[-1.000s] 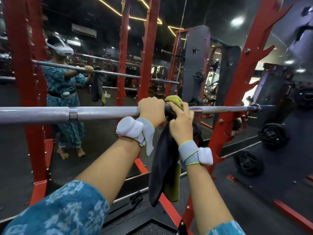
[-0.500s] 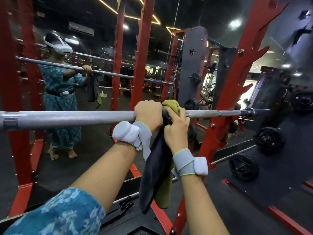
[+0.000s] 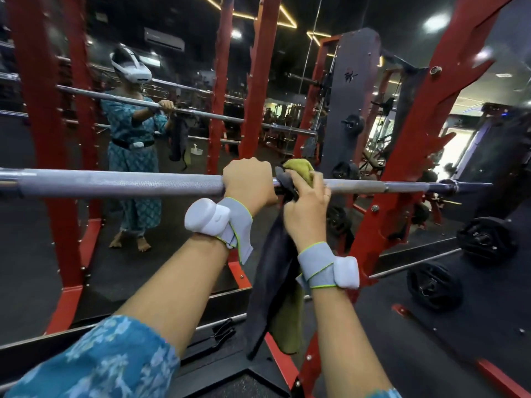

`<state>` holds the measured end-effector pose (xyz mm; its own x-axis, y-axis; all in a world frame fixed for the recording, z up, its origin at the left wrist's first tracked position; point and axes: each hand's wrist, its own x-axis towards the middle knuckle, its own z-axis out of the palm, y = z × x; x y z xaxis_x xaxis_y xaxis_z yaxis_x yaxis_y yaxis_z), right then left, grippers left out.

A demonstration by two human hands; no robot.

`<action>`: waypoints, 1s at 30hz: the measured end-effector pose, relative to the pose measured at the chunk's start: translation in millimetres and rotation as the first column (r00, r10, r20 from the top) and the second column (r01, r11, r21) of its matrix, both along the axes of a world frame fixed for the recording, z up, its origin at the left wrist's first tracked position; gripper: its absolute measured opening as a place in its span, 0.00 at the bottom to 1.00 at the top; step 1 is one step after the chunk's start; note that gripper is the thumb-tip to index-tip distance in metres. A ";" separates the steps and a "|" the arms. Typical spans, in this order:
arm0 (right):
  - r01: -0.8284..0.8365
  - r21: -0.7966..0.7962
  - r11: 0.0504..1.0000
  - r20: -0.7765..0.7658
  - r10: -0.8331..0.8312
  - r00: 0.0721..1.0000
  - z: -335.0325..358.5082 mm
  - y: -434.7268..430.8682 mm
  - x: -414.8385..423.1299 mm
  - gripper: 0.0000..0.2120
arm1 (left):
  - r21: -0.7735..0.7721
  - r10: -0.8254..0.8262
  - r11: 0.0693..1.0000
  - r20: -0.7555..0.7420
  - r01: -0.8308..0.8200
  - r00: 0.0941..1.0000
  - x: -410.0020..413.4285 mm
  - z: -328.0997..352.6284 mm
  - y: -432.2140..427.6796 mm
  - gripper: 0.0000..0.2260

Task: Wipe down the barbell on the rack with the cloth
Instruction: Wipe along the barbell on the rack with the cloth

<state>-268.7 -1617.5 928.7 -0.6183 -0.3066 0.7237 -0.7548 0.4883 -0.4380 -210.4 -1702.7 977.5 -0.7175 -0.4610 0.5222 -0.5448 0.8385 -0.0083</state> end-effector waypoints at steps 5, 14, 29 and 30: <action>0.048 -0.078 0.996 0.099 -0.041 0.994 -3.6 13.7 -24.5 0.31 | 0.020 0.036 0.999 0.014 -0.036 0.999 -0.4 -1.3 0.9 0.13; -0.050 -0.092 0.994 0.031 0.053 0.998 -18.3 6.2 -0.8 0.31 | 0.000 0.085 0.996 0.003 -0.085 0.996 -4.5 -1.9 2.3 0.14; 0.006 -0.044 0.999 0.071 -0.003 0.997 -16.7 25.5 -25.2 0.31 | -0.024 0.124 0.992 0.069 -0.123 0.990 -3.6 0.6 2.3 0.15; 0.000 -0.019 1.000 0.050 0.001 0.999 -15.8 25.3 -25.7 0.31 | -0.014 0.127 0.992 0.075 -0.126 0.989 -5.0 1.3 3.5 0.14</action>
